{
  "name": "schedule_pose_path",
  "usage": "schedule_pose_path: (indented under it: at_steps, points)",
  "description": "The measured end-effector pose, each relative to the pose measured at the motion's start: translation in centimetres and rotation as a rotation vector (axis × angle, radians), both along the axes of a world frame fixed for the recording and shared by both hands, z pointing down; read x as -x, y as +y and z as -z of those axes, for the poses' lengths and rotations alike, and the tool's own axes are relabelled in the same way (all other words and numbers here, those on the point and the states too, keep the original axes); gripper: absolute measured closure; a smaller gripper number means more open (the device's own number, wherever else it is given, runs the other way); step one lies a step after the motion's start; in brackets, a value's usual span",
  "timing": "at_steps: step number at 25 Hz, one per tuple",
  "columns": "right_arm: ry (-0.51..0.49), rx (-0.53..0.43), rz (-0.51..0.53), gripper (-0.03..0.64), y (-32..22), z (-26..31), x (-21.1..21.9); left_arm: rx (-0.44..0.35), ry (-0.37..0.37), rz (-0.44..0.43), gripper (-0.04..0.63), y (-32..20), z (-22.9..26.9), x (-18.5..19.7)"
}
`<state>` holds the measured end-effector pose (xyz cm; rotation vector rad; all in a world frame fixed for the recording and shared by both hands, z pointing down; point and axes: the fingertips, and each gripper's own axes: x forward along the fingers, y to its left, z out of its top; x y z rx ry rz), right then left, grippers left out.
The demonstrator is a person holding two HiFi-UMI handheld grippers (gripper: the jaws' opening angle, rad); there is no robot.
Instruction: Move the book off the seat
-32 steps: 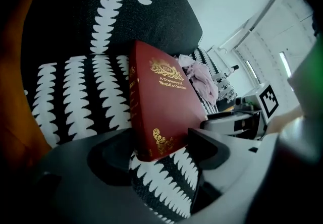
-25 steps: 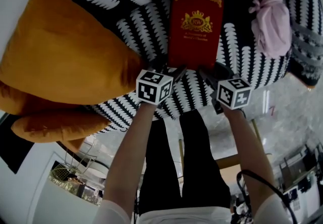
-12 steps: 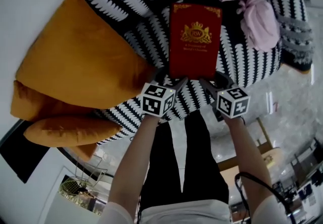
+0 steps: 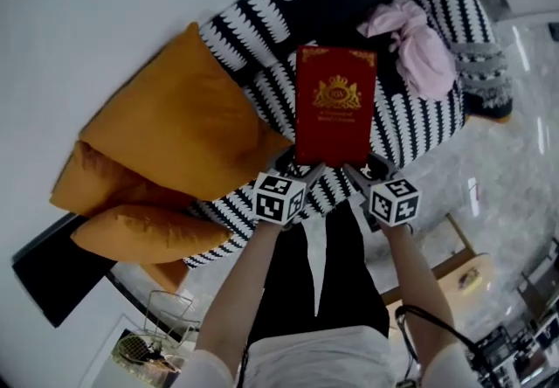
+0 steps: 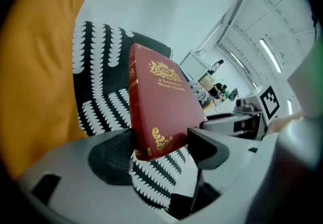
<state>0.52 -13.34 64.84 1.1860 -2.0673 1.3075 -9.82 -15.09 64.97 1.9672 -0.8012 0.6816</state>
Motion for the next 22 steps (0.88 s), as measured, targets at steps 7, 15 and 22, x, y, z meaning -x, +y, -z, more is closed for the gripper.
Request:
schedule_pose_path:
  at_steps: [7,15,22]
  points:
    - [-0.026,-0.031,-0.06,0.353,0.9,6.7,1.6,-0.04,-0.018,-0.05,0.265,0.3,7.2,1.6]
    - [-0.034,-0.07,-0.118,0.353,2.3,15.7,2.5,-0.089,-0.003,-0.098,0.265,1.1,16.3,2.4]
    - [-0.036,-0.118,-0.187,0.353,4.5,21.8,3.1,-0.147,-0.006,-0.171,0.265,2.7,22.7,2.7]
